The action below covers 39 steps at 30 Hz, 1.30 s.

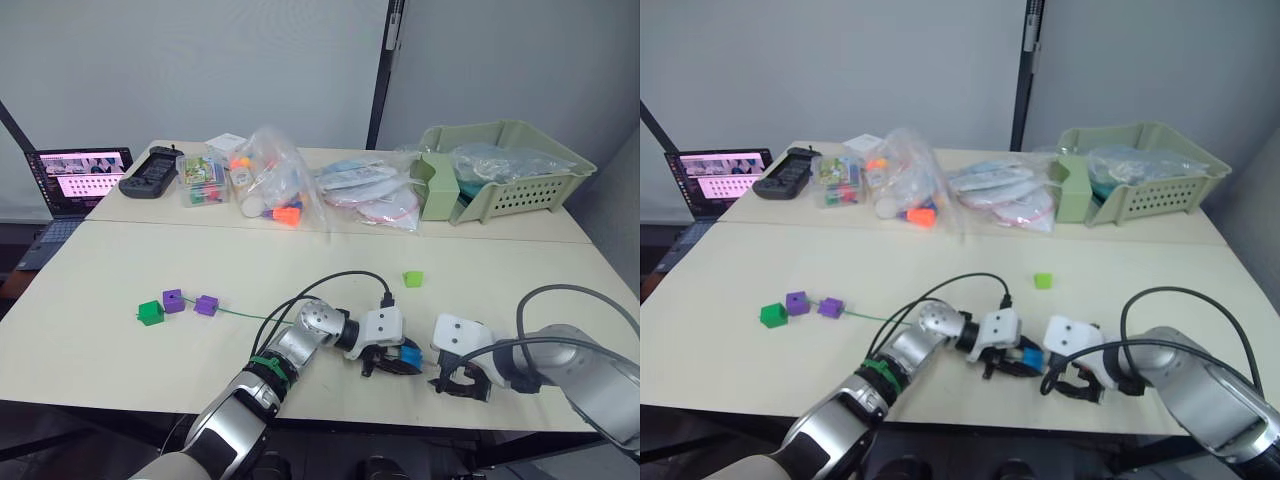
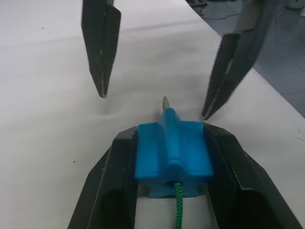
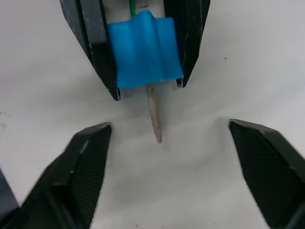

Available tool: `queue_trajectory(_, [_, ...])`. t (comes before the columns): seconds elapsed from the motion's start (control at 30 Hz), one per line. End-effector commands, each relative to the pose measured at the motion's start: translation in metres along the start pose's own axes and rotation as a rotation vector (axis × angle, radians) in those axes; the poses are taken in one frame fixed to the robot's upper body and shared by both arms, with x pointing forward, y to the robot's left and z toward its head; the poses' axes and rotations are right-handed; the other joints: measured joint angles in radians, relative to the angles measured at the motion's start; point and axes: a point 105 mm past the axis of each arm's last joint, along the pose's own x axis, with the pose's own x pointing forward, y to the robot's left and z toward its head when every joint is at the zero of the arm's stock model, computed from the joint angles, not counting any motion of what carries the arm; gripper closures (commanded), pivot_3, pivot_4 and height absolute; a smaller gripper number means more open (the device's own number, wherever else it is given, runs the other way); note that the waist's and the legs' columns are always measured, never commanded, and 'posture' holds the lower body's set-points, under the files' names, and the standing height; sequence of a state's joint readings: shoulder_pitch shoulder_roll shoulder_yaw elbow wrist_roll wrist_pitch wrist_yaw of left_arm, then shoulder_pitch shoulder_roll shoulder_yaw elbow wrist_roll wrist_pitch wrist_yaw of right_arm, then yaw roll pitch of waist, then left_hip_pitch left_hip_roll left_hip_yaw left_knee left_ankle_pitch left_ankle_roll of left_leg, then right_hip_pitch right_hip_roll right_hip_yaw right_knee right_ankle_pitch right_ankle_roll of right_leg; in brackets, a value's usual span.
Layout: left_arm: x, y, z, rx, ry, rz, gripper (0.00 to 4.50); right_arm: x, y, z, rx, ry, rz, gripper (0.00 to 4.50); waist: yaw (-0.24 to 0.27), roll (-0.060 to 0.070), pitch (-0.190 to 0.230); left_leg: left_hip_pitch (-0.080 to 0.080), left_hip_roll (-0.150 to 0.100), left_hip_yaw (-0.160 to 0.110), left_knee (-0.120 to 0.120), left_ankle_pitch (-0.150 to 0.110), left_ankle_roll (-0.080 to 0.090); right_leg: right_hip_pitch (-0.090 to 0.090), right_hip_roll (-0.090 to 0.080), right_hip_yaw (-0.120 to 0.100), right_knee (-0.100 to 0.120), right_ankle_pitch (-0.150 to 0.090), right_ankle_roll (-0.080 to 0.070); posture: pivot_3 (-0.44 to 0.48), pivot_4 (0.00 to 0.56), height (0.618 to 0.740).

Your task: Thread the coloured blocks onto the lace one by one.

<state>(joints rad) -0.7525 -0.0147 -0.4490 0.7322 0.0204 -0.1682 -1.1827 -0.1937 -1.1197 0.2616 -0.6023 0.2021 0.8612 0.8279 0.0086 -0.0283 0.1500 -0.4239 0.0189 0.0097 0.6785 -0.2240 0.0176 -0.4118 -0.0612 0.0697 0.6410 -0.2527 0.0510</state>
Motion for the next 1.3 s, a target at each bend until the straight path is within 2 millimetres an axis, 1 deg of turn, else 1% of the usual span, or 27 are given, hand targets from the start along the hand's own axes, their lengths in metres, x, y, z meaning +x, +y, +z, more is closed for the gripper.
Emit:
queue_trajectory(0.03, [-0.001,0.005,0.011,0.037,-0.017,0.014,3.09,0.001,-0.004,0.006,-0.033,-0.025,-0.008,1.84,0.0,0.0,0.0,0.0,0.0,0.0,0.0,0.0,0.0,0.0,0.0,0.0,0.0,0.0,0.0,0.0,0.15,0.734])
queue_trajectory(0.07, [-0.001,0.005,0.011,0.037,-0.017,0.014,3.09,0.002,-0.003,0.006,-0.031,-0.028,-0.001,2.26,0.0,0.0,0.0,0.0,0.0,0.0,0.0,0.0,0.0,0.0,0.0,0.0,0.0,0.0,0.0,0.0,0.15,0.734])
queue_trajectory(0.23, [-0.001,0.006,0.011,0.035,-0.018,0.019,3.09,0.005,-0.002,0.006,-0.026,-0.037,0.009,3.95,0.0,0.0,0.0,0.0,0.0,0.0,0.0,0.0,0.0,0.0,0.0,0.0,0.0,0.0,0.0,0.0,0.15,0.734])
queue_trajectory(0.27, [-0.001,0.006,0.011,0.034,-0.018,0.02,3.09,0.005,-0.002,0.005,-0.026,-0.037,0.01,4.27,0.0,0.0,0.0,0.0,0.0,0.0,0.0,0.0,0.0,0.0,0.0,0.0,0.0,0.0,0.0,0.0,0.15,0.734])
queue_trajectory(0.3, [-0.001,0.006,0.011,0.034,-0.019,0.021,3.09,0.005,-0.002,0.005,-0.024,-0.036,0.012,4.5,0.0,0.0,0.0,0.0,0.0,0.0,0.0,0.0,0.0,0.0,0.0,0.0,0.0,0.0,0.0,0.0,0.15,0.734])
queue_trajectory(0.4, [-0.004,0.007,0.012,0.032,-0.024,0.029,3.09,0.003,-0.003,0.002,-0.02,-0.033,0.014,4.5,0.0,0.0,0.0,0.0,0.0,0.0,0.0,0.0,0.0,0.0,0.0,0.0,0.0,0.0,0.0,0.0,0.15,0.734])
queue_trajectory(0.5, [-0.012,0.01,0.013,0.033,-0.029,0.045,3.09,0.0,-0.005,0.0,-0.014,-0.026,0.012,4.5,0.0,0.0,0.0,0.0,0.0,0.0,0.0,0.0,0.0,0.0,0.0,0.0,0.0,0.0,0.0,0.0,0.15,0.734])
queue_trajectory(0.53, [-0.018,0.011,0.012,0.042,-0.025,0.057,3.09,-0.001,-0.006,-0.002,-0.012,-0.023,0.01,4.5,0.0,0.0,0.0,0.0,0.0,0.0,0.0,0.0,0.0,0.001,0.0,0.0,0.0,0.0,0.0,0.0,0.15,0.734])
queue_trajectory(0.6, [-0.038,0.014,0.009,0.054,-0.013,0.082,3.09,-0.004,-0.01,-0.003,-0.015,-0.017,0.006,4.5,-0.001,0.0,0.0,0.0,0.0,0.0,0.0,0.0,0.0,0.0,0.0,0.0,0.0,0.0,0.0,0.0,0.15,0.734])
queue_trajectory(0.7, [-0.062,0.019,0.005,0.057,0.005,0.128,3.09,-0.004,-0.011,-0.002,-0.024,-0.021,0.011,4.5,-0.003,0.0,0.0,0.001,0.0,0.0,0.0,0.0,0.0,0.0,0.0,0.0,0.001,0.0,0.0,0.0,0.15,0.734])
queue_trajectory(0.83, [-0.106,0.025,0.004,0.036,0.01,0.206,3.09,-0.004,-0.013,0.001,-0.041,-0.03,0.021,4.5,-0.003,0.0,0.0,0.001,0.0,0.0,0.0,0.0,0.0,0.0,0.0,0.0,0.001,0.0,0.0,0.0,0.15,0.734])
queue_trajectory(0.93, [-0.145,0.023,-0.003,0.017,0.04,0.232,3.09,-0.005,-0.016,0.004,-0.053,-0.037,0.024,4.5,-0.007,0.0,0.0,0.0,0.001,0.0,0.0,0.0,0.0,0.0,0.0,0.0,0.001,0.0,0.0,0.0,0.15,0.734])
queue_trajectory(1.03, [-0.189,0.018,-0.017,-0.028,0.105,0.274,3.09,-0.005,-0.019,0.007,-0.064,-0.044,0.03,4.5,-0.011,0.0,0.0,0.001,0.001,0.0,0.0,0.0,0.0,-0.001,0.0,0.0,0.002,0.0,0.0,0.0,0.15,0.734])
queue_trajectory(1.1, [-0.213,0.013,-0.025,-0.05,0.148,0.299,3.09,-0.004,-0.02,0.007,-0.071,-0.046,0.036,4.5,-0.014,0.001,0.0,0.001,0.001,0.0,0.0,0.0,0.0,-0.001,0.0,0.0,0.002,0.0,0.0,0.0,0.15,0.734])
queue_trajectory(1.2, [-0.241,0.005,-0.039,-0.078,0.206,0.328,3.09,-0.004,-0.021,0.009,-0.077,-0.051,0.041,4.5,-0.013,0.001,0.0,0.0,0.001,0.001,0.0,0.0,0.0,-0.001,0.0,-0.001,0.002,0.0,0.0,0.0,0.15,0.734])
queue_trajectory(1.3, [-0.261,-0.002,-0.051,-0.101,0.254,0.358,3.09,-0.003,-0.023,0.011,-0.083,-0.059,0.045,4.5,-0.011,0.0,0.0,0.0,0.001,0.001,0.0,0.0,0.0,-0.001,0.0,-0.001,0.001,0.0,0.0,0.0,0.15,0.734])
